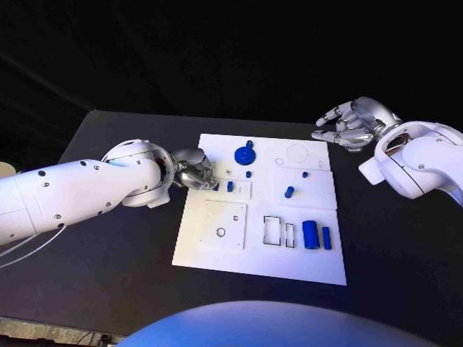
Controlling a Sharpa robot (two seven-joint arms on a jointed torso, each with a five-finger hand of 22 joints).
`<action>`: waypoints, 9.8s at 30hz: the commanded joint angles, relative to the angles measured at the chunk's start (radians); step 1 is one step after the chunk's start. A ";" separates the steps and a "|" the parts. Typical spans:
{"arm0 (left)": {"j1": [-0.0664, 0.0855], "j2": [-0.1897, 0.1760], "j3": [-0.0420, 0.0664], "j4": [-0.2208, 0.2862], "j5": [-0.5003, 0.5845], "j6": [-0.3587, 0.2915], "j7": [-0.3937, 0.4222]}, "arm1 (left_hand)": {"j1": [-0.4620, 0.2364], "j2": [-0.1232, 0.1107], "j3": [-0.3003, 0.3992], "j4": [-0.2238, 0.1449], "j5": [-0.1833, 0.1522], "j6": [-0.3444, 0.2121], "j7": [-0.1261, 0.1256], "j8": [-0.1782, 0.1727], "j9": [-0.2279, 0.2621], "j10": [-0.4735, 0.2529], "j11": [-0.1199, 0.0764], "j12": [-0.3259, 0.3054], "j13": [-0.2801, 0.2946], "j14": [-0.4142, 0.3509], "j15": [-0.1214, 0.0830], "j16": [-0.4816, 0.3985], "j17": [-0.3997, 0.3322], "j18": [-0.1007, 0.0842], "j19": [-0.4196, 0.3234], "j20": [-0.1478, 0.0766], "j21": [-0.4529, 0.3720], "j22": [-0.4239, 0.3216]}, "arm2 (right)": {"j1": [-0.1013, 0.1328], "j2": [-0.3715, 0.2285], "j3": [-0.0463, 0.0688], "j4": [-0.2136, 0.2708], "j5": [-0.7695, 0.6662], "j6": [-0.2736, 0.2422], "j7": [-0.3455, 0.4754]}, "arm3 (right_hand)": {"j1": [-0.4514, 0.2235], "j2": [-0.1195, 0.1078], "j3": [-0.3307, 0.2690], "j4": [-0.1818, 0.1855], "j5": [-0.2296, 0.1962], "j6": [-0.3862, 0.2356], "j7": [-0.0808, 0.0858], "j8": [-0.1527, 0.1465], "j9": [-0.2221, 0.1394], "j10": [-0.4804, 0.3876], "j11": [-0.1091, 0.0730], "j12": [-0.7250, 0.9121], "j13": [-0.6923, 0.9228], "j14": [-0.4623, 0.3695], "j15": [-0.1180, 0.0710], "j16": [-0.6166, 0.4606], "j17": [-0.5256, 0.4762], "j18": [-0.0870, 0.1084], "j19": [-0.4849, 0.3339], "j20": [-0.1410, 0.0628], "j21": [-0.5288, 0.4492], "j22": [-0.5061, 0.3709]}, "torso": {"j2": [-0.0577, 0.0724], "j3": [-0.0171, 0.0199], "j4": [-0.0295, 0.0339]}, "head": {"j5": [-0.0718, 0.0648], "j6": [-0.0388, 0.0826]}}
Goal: Assemble the parts on the task board
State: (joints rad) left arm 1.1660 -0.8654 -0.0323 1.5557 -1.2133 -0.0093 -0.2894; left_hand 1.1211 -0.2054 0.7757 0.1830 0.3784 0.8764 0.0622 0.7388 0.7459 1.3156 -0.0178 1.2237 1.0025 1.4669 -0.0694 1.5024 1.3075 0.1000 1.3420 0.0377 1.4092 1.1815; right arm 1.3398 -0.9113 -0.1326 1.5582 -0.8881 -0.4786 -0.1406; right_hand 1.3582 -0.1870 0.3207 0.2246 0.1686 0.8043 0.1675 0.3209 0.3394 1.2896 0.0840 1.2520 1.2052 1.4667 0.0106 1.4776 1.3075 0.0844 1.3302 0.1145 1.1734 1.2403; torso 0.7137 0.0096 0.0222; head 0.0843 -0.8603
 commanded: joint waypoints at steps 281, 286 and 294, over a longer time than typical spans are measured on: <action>0.039 0.135 0.032 -0.145 -0.357 -0.065 0.320 | 0.334 -0.012 -0.216 -0.067 -0.070 0.090 0.076 -0.388 -0.378 -0.272 0.091 -0.723 -0.826 -0.170 0.077 -0.107 -0.383 0.071 -0.363 0.079 -0.262 -0.407 | -0.016 0.007 -0.002 -0.017 0.012 -0.006 0.017 | -0.067 0.008 0.014 0.020 -0.001 -0.015 -0.004 0.035 -0.006 -0.014 -0.006 -0.015 -0.019 0.054 -0.007 -0.019 0.069 0.021 -0.013 -0.005 -0.033 -0.014 | -0.006 -0.0025 0.0122 | -0.037 0.014; 0.035 0.130 0.032 -0.159 -0.349 -0.055 0.323 | 0.332 -0.012 -0.216 -0.067 -0.070 0.090 0.076 -0.388 -0.378 -0.272 0.091 -0.724 -0.826 -0.170 0.077 -0.107 -0.384 0.071 -0.363 0.079 -0.262 -0.407 | -0.018 0.007 -0.002 -0.017 0.012 -0.006 0.017 | -0.067 0.008 0.014 0.020 -0.001 -0.015 -0.004 0.035 -0.006 -0.014 -0.006 -0.015 -0.019 0.054 -0.007 -0.019 0.069 0.021 -0.013 -0.005 -0.033 -0.014 | -0.005 -0.0016 0.0091 | -0.034 0.014; 0.028 0.136 0.030 -0.171 -0.333 -0.053 0.331 | 0.331 -0.012 -0.215 -0.066 -0.070 0.090 0.076 -0.390 -0.377 -0.271 0.091 -0.727 -0.826 -0.170 0.077 -0.108 -0.384 0.071 -0.364 0.079 -0.263 -0.407 | -0.019 0.007 -0.002 -0.017 0.012 -0.006 0.016 | -0.067 0.008 0.014 0.020 -0.001 -0.015 -0.004 0.035 -0.006 -0.014 -0.006 -0.015 -0.019 0.054 -0.007 -0.019 0.069 0.021 -0.013 -0.005 -0.033 -0.014 | -0.004 -0.0011 0.0098 | -0.036 0.012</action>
State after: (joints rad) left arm 1.1962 -0.7334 -0.0020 1.3849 -1.5675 -0.0802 0.0238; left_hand 1.4589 -0.2174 0.5643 0.1182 0.3109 0.9598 0.1390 0.3555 0.3676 1.0369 0.0718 0.5025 0.1771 1.2938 0.0073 1.3930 0.9233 0.1706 0.9759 0.1181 1.1455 0.7746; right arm 1.3216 -0.9047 -0.1345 1.5414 -0.8717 -0.4870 -0.1299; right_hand 1.3015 -0.1803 0.3301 0.2428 0.1686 0.7912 0.1662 0.3524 0.3346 1.2843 0.0787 1.2403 1.1872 1.4667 0.0106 1.4640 1.3075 0.0845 1.3231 0.1074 1.1473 1.2276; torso 0.7089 0.0084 0.0317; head 0.0494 -0.8478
